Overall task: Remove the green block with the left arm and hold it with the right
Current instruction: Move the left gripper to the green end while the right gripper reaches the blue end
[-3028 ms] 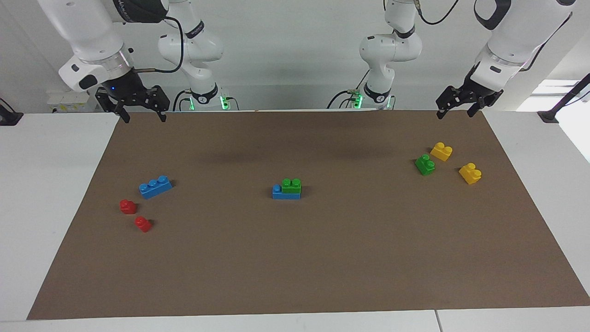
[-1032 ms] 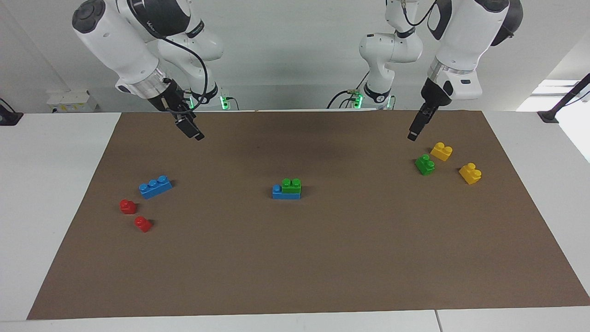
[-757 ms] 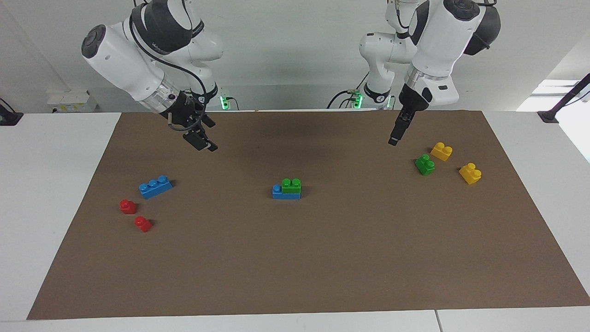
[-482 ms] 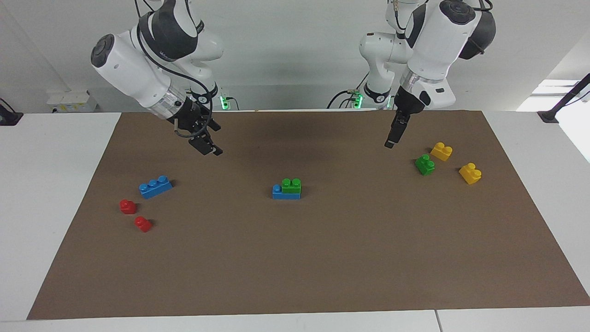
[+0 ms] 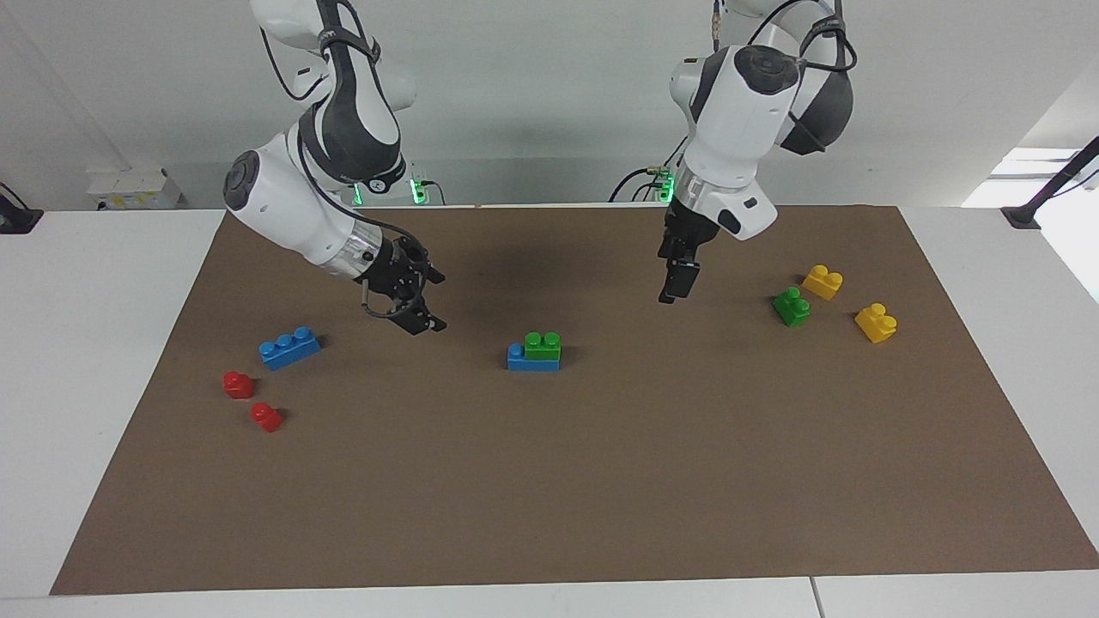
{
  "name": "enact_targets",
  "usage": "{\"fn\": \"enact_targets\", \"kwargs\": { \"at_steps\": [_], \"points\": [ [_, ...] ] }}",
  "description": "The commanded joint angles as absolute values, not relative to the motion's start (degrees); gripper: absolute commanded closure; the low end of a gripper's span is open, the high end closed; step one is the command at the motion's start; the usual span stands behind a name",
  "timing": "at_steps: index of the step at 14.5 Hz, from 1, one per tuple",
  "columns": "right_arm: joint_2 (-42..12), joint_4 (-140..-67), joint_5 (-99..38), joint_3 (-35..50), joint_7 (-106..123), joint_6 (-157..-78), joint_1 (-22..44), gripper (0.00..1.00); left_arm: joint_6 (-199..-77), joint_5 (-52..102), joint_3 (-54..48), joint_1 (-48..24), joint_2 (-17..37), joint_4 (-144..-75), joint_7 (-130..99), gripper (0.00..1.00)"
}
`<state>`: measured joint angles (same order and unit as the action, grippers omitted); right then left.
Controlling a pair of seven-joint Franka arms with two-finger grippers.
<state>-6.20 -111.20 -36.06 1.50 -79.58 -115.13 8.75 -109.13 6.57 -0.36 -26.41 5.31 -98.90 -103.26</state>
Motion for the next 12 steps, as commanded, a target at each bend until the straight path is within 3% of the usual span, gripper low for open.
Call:
{"fn": "enact_targets", "kwargs": {
  "at_steps": [1, 12],
  "points": [
    [-6.8, -112.9, -38.7, 1.6, -80.8, -119.1, 10.7, 0.0, -110.6, 7.0, 0.5, -29.3, 9.9, -95.6, -109.9, 0.0],
    [-11.2, -114.3, -41.4, 1.6, -81.1, -127.4, 16.1, 0.0, -120.8, 5.2, 0.5, -36.7, 17.9, -96.3, -124.8, 0.0]
  ]
}}
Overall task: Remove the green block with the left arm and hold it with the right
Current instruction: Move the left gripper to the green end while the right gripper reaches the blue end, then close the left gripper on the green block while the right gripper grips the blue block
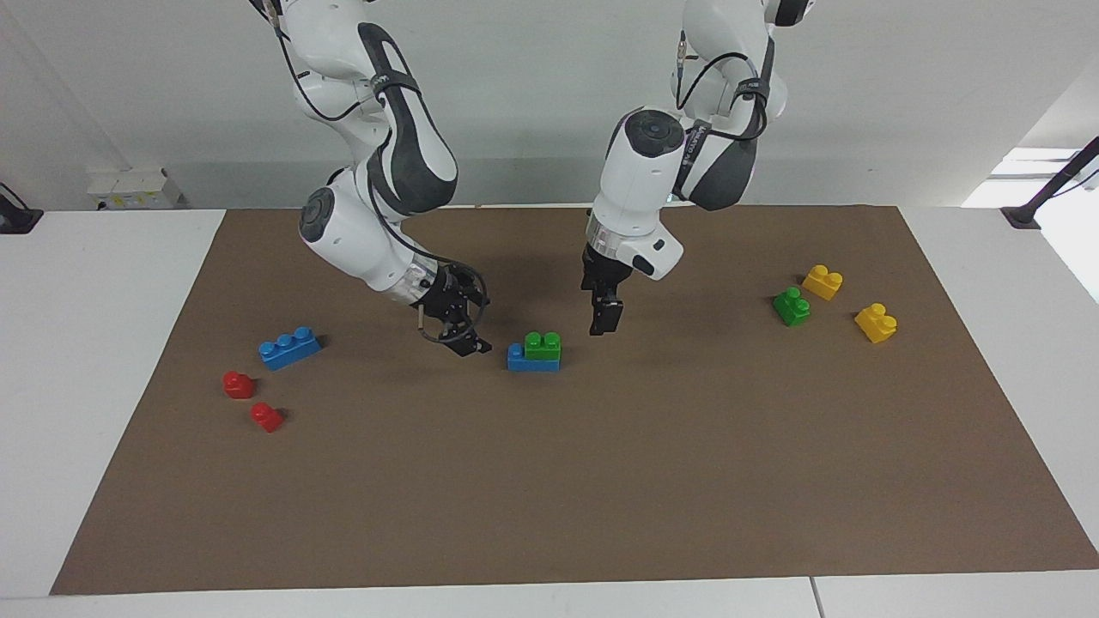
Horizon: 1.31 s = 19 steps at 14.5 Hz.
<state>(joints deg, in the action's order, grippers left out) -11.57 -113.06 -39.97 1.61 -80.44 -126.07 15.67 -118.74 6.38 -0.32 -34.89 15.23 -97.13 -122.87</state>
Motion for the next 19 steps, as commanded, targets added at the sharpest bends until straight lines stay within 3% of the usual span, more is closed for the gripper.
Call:
{"fn": "enact_targets", "kwargs": {
  "at_steps": [1, 5, 19],
  "points": [
    [-11.9, -114.3, -41.4, 1.6, -81.1, -127.6, 16.5, 0.0, -122.1, 4.5, 0.6, -37.1, 18.7, -96.3, -126.0, 0.0],
    [-13.5, -114.3, -41.7, 1.6, -81.1, -129.6, 17.6, 0.0, -123.7, 3.4, 0.6, -38.7, 22.1, -95.7, -128.7, 0.0],
    [-20.2, -114.2, -42.5, 1.6, -80.5, -139.7, 21.6, 0.0, -128.0, 0.3, 0.6, -41.0, 24.3, -96.3, -135.4, 0.0]
  ]
}}
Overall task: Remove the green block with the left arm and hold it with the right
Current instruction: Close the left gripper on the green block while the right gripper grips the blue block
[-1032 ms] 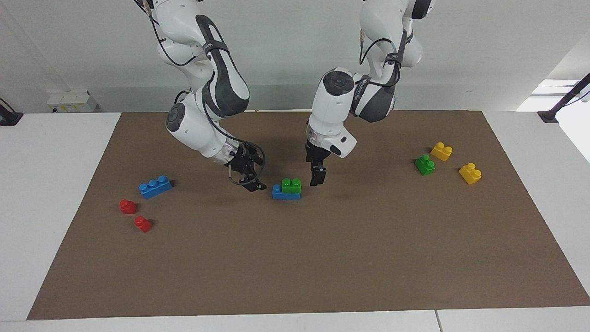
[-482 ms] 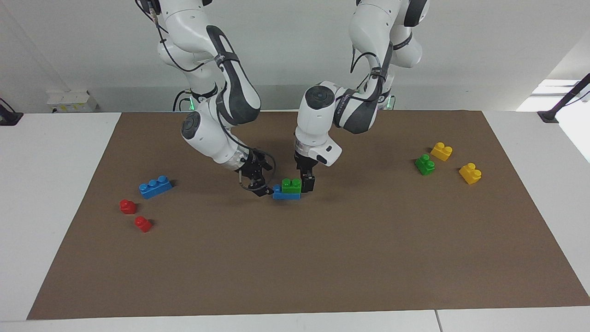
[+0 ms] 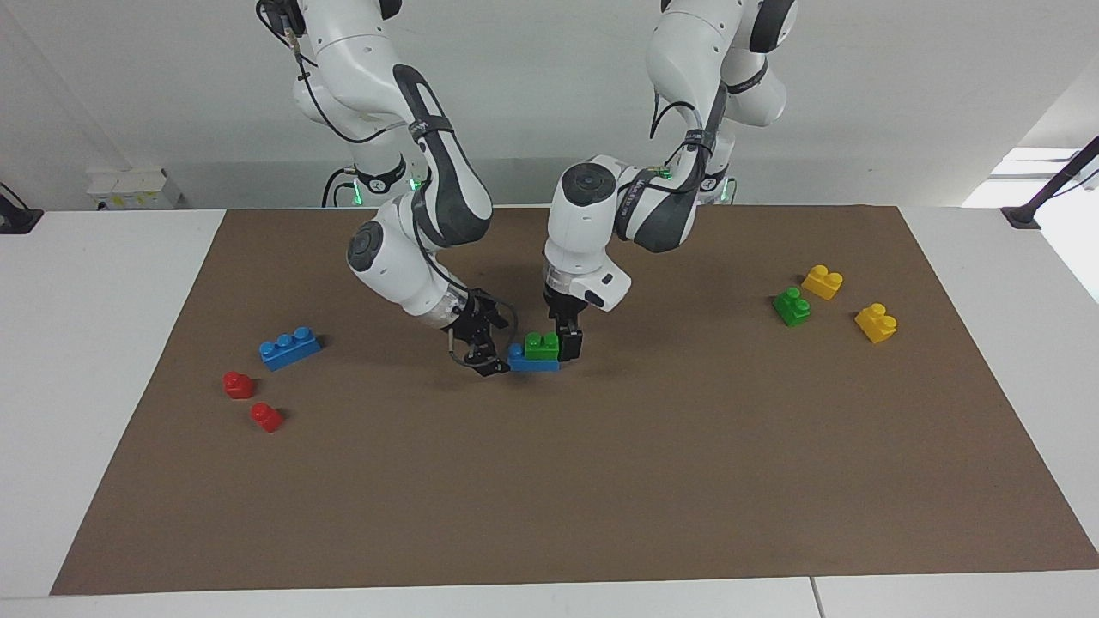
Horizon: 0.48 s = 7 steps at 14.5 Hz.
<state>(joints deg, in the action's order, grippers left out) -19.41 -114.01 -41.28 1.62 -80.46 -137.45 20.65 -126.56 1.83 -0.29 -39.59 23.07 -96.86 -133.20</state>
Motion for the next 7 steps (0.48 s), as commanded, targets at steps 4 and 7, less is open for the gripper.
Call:
{"fn": "enact_targets", "kwargs": {
  "at_steps": [4, 7],
  "points": [
    [-20.7, -114.2, -43.9, 1.6, -80.4, -140.7, 21.7, 0.0, -128.3, 0.3, 0.5, -41.0, 24.3, -96.9, -135.4, 0.0],
    [-20.7, -114.6, -43.9, 1.6, -80.5, -141.9, 22.5, 0.0, -130.5, 0.2, 0.6, -42.0, 24.3, -99.1, -136.1, 0.0]
  ]
}}
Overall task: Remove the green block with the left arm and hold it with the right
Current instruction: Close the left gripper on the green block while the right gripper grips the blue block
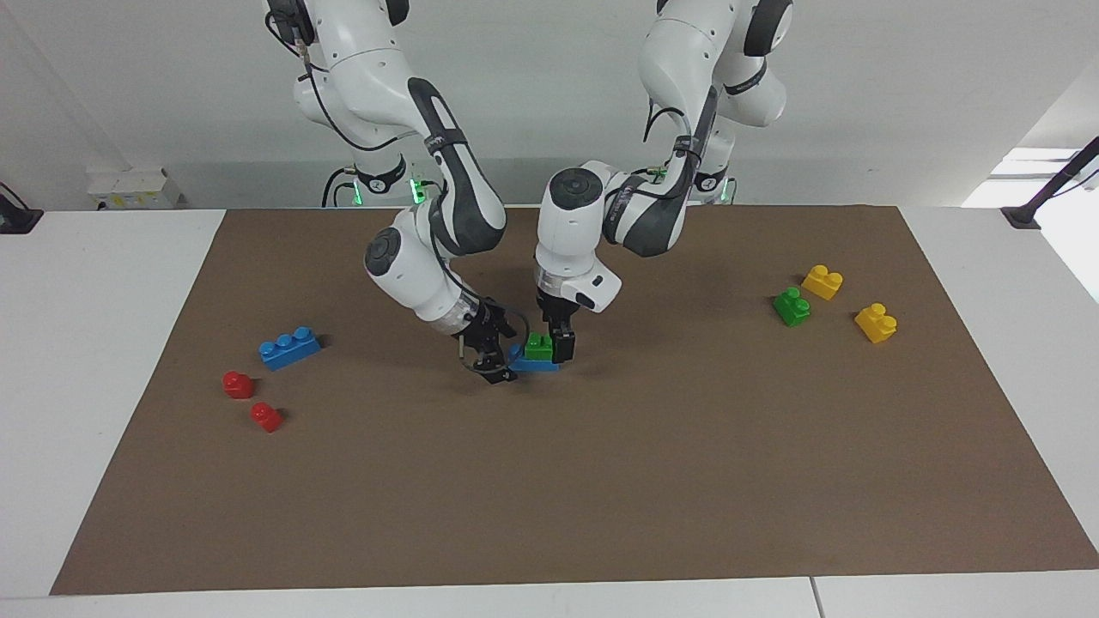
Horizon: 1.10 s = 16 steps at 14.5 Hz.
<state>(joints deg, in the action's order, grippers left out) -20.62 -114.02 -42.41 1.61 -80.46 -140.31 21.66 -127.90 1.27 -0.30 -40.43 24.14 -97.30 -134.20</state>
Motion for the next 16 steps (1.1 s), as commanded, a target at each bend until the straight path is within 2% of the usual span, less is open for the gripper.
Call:
{"fn": "enact_targets", "kwargs": {
  "at_steps": [1, 3, 6, 8, 12, 13, 14, 16],
  "points": [
    [-20.7, -114.6, -44.0, 1.6, -80.6, -141.9, 22.5, 0.0, -130.8, 0.2, 0.6, -42.0, 24.3, -99.5, -136.1, 0.0],
    [-20.7, -114.6, -44.1, 1.6, -80.7, -141.9, 22.6, 0.05, -130.8, 0.2, 0.6, -42.0, 24.3, -99.5, -136.1, 0.0],
    [-20.7, -114.6, -44.1, 1.6, -80.7, -142.4, 23.0, 0.29, -130.8, 0.2, 0.6, -42.0, 24.3, -99.6, -136.1, 0.0],
    [-20.7, -114.6, -44.1, 1.6, -80.9, -142.4, 23.1, 0.4, -130.9, 0.2, 0.6, -42.0, 24.3, -99.6, -136.1, 0.0],
    [-20.7, -115.1, -46.0, 1.6, -80.9, -143.7, 23.1, 0.55, -131.5, 0.2, 0.5, -42.0, 24.3, -99.8, -136.1, 0.0],
    [-20.7, -115.4, -47.4, 1.6, -80.9, -144.4, 23.1, 0.63, -131.7, 0.2, 0.6, -42.0, 24.3, -100.0, -136.1, 0.0],
    [-20.7, -115.6, -48.1, 1.5, -80.9, -144.8, 23.1, 0.75, -132.1, 0.2, 0.6, -42.0, 24.2, -100.2, -136.1, 0.0],
    [-20.7, -115.7, -48.3, 1.5, -81.0, -145.2, 23.1, 0.78, -132.4, 0.2, 0.6, -42.0, 24.3, -100.5, -136.1, 0.0]
  ]
}}
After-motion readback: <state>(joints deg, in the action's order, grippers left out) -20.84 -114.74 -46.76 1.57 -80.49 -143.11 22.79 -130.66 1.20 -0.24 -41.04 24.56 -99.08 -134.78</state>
